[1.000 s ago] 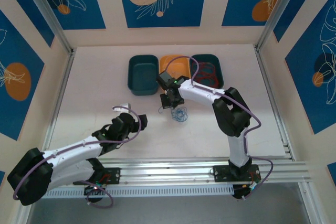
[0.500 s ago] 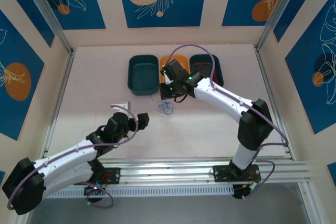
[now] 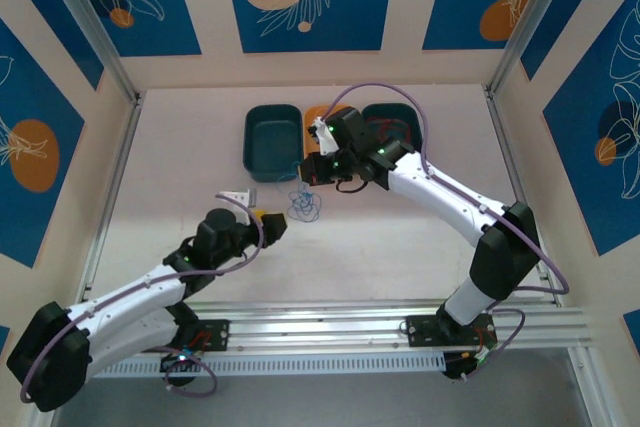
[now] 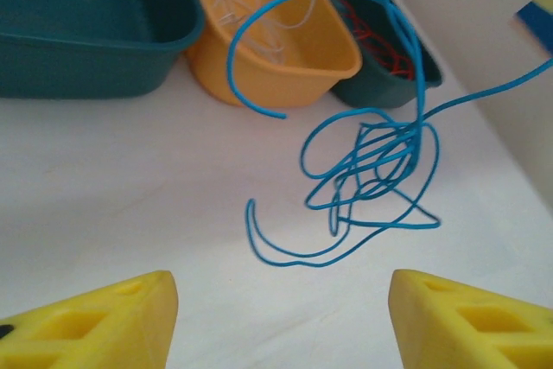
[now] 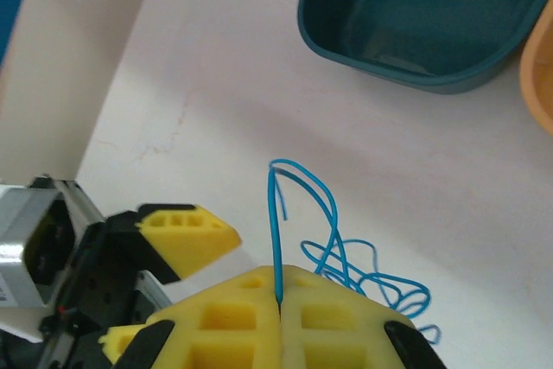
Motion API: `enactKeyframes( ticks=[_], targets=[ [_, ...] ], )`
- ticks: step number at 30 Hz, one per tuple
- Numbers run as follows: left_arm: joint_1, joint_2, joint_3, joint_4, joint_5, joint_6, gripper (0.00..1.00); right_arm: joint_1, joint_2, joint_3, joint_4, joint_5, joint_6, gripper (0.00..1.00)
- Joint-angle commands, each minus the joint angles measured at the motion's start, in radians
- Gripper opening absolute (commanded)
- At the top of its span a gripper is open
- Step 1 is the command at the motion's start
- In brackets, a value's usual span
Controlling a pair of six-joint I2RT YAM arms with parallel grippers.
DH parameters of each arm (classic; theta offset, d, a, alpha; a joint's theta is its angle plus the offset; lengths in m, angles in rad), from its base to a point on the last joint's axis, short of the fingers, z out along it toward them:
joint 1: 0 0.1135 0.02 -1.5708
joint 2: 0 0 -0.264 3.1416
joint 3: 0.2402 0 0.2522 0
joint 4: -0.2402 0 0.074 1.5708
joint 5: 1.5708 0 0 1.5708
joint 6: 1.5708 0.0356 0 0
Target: Untangle the cables
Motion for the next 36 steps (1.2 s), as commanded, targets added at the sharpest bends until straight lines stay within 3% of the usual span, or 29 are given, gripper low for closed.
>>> enactKeyframes(
  ticks=[1, 8, 25, 28, 36],
  targets=[
    [0.014, 0.037, -0.013, 0.146, 0.095, -0.011, 0.60, -0.013, -0.037, -0.024, 0.050, -0.107, 0.042, 0.00],
    [0.020, 0.132, -0.009, 0.234, 0.101, -0.034, 0.52, -0.033, -0.053, -0.038, 0.092, -0.228, 0.068, 0.00],
    [0.024, 0.291, -0.004, 0.490, 0.138, -0.108, 0.54, -0.046, -0.063, -0.076, 0.139, -0.325, 0.091, 0.00],
    [0.025, 0.296, -0.004, 0.504, 0.130, -0.107, 0.49, -0.052, -0.068, -0.084, 0.143, -0.332, 0.095, 0.00],
    [0.034, 0.278, -0.015, 0.436, 0.060, -0.129, 0.05, -0.087, -0.111, -0.114, 0.153, -0.321, 0.108, 0.00]
  ],
)
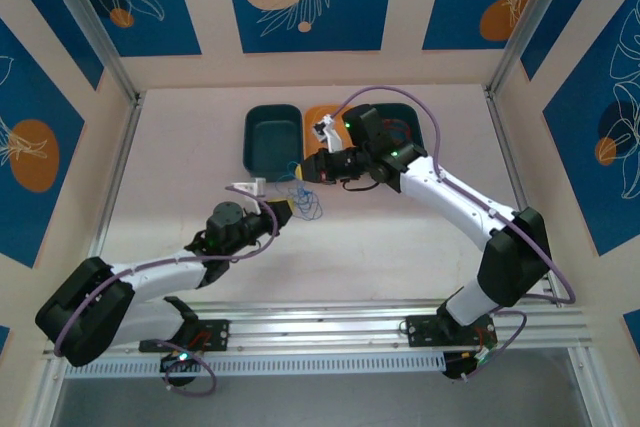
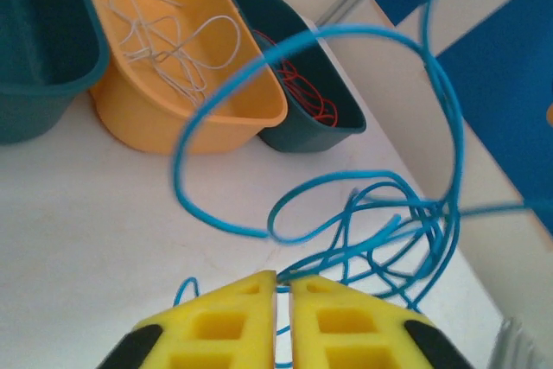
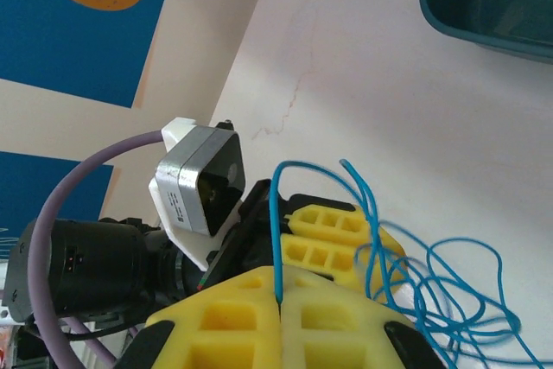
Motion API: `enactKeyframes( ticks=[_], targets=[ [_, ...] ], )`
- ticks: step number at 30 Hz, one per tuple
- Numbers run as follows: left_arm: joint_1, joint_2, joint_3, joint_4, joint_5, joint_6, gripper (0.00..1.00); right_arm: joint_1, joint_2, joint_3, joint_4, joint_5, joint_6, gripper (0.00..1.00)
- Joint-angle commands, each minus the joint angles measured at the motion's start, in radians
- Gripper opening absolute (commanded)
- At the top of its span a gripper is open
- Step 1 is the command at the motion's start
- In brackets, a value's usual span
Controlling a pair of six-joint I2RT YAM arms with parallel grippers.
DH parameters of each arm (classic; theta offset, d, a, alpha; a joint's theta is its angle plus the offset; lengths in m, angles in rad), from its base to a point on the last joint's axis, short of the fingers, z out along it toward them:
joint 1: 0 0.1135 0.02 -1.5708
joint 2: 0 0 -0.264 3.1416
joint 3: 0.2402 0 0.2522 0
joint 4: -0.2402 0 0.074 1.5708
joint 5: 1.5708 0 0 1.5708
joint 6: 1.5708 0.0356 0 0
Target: Untangle the cables
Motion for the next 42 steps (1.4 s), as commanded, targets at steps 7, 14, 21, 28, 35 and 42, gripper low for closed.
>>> enactKeyframes(
  ticks=[7, 14, 21, 28, 35, 42],
  targets=[
    [0.030, -0.119, -0.043, -0.196, -0.151, -0.021, 0.00, -0.065, -0.133, -0.056, -0.027, 0.045, 0.006, 0.00],
    [0.054, -0.295, -0.056, -0.507, -0.288, -0.025, 0.00, -0.127, -0.240, -0.106, -0.060, 0.116, 0.010, 0.00],
    [0.147, -0.483, -0.077, -0.834, -0.393, -0.093, 0.00, -0.174, -0.296, -0.109, -0.142, 0.198, -0.007, 0.00],
    [0.291, -0.665, -0.092, -1.013, -0.389, -0.096, 0.00, -0.192, -0.311, -0.093, -0.239, 0.308, -0.016, 0.00],
    [0.366, -0.691, -0.079, -1.064, -0.351, -0.063, 0.00, -0.211, -0.322, -0.095, -0.262, 0.312, -0.011, 0.00],
    [0.451, -0.621, 0.008, -1.194, -0.397, 0.005, 0.00, -0.239, -0.365, -0.043, -0.421, 0.540, -0.058, 0.00]
  ],
)
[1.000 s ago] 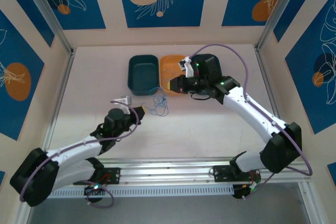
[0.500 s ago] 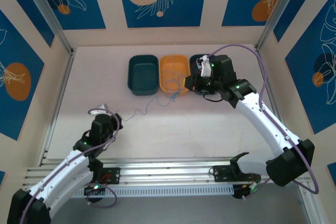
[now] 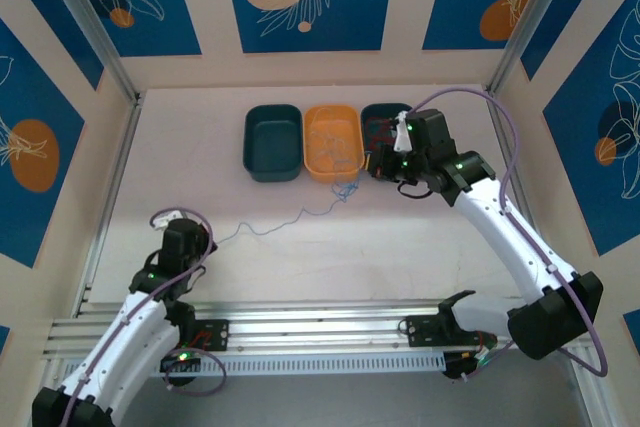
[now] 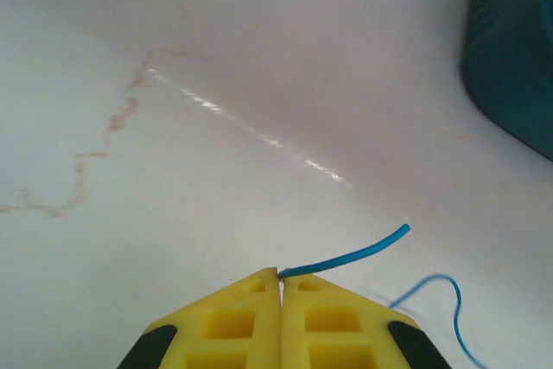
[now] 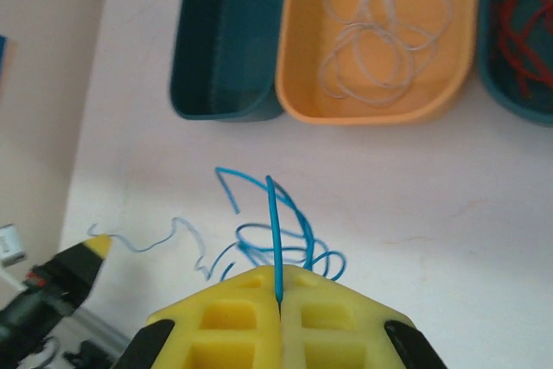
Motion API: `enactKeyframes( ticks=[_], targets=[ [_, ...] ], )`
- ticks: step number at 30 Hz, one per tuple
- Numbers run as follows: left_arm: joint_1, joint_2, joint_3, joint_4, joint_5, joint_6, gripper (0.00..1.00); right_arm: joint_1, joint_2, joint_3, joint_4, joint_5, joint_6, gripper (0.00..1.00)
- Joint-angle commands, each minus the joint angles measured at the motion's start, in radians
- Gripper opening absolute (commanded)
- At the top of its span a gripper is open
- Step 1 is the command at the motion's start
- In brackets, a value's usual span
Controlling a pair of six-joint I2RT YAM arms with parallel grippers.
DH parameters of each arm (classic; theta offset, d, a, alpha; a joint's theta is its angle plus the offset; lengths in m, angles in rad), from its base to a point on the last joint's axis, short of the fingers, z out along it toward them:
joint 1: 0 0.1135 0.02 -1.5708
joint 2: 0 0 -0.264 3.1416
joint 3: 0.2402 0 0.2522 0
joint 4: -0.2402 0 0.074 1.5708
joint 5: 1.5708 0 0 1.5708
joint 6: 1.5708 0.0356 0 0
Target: Untangle the cables
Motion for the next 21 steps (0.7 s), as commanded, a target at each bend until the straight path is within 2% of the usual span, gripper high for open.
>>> enactKeyframes(
  ticks=[1, 4, 21],
  targets=[
    [0.070, 0.024, 0.063, -0.093, -0.026, 0.042, 0.00, -0.034, -0.060, 0.045, -0.119, 0.156, -0.034, 0.00],
    [0.152, 0.054, 0.078, -0.118, -0.010, 0.036, 0.00, -0.071, -0.096, 0.027, -0.157, 0.208, -0.035, 0.00],
    [0.481, 0.140, 0.118, -0.081, 0.124, 0.123, 0.00, -0.318, -0.175, -0.064, -0.215, 0.177, -0.013, 0.00]
  ],
)
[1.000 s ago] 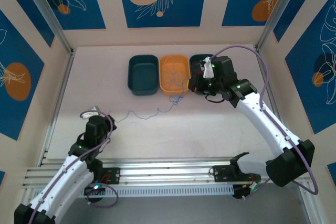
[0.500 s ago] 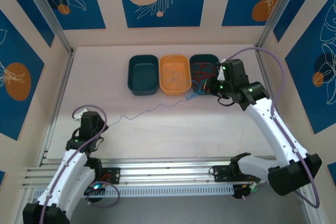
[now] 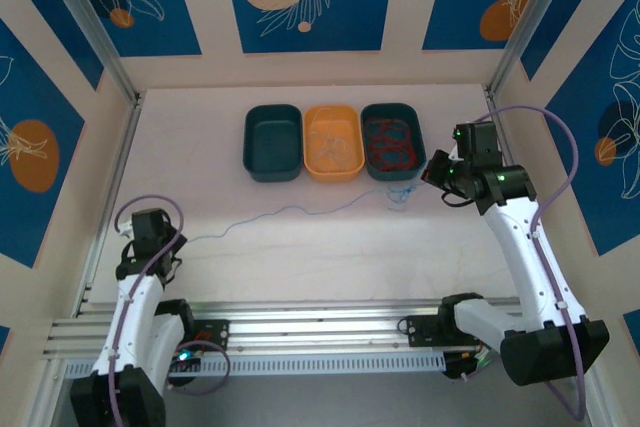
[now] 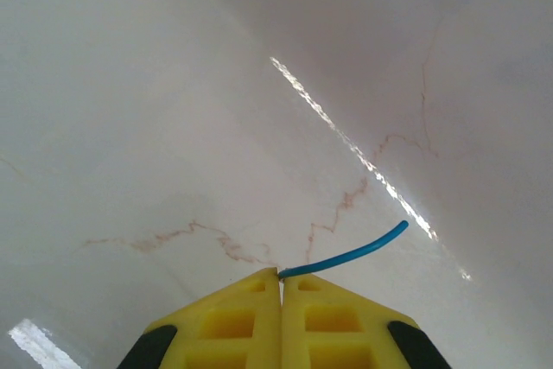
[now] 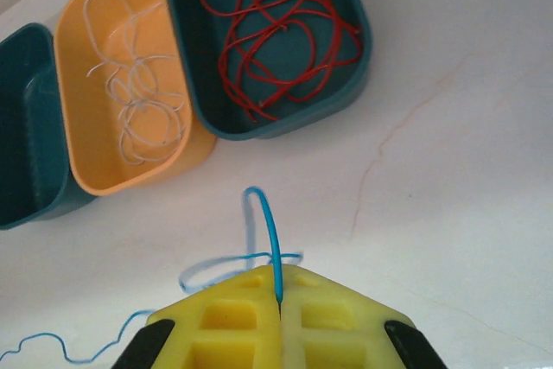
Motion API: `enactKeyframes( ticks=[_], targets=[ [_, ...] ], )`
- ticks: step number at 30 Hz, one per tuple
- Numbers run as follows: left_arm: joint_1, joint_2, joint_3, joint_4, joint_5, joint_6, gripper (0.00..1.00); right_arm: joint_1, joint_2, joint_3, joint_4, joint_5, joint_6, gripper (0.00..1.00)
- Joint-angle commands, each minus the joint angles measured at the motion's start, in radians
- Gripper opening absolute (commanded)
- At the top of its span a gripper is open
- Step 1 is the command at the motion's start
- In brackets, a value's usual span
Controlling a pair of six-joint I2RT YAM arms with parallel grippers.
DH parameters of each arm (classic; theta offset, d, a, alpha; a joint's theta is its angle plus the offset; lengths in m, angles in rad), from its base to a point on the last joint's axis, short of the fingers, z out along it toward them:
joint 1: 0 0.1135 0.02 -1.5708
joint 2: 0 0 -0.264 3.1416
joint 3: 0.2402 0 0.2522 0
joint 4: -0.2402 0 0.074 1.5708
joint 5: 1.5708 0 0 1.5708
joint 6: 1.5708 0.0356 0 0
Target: Untangle the cables
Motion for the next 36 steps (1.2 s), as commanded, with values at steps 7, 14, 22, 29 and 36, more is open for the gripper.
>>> enactKeyframes(
  ticks=[7, 14, 22, 29, 36],
  targets=[
    [0.087, -0.002, 0.034, -0.005, 0.066, 0.068, 0.00, -0.071, -0.051, -0.034, -0.013, -0.021, 0.008, 0.00],
    [0.108, 0.001, 0.040, 0.008, 0.070, 0.066, 0.00, -0.137, -0.056, -0.022, -0.048, 0.050, -0.023, 0.00],
    [0.138, 0.010, 0.042, 0.028, 0.065, 0.051, 0.00, -0.265, -0.044, -0.060, -0.034, 0.051, -0.045, 0.00],
    [0.147, 0.041, 0.054, 0.064, 0.070, 0.031, 0.00, -0.387, 0.016, -0.095, 0.025, -0.035, -0.077, 0.00],
    [0.150, 0.053, 0.063, 0.080, 0.066, 0.033, 0.00, -0.430, 0.060, -0.099, 0.069, -0.070, -0.097, 0.00]
  ],
)
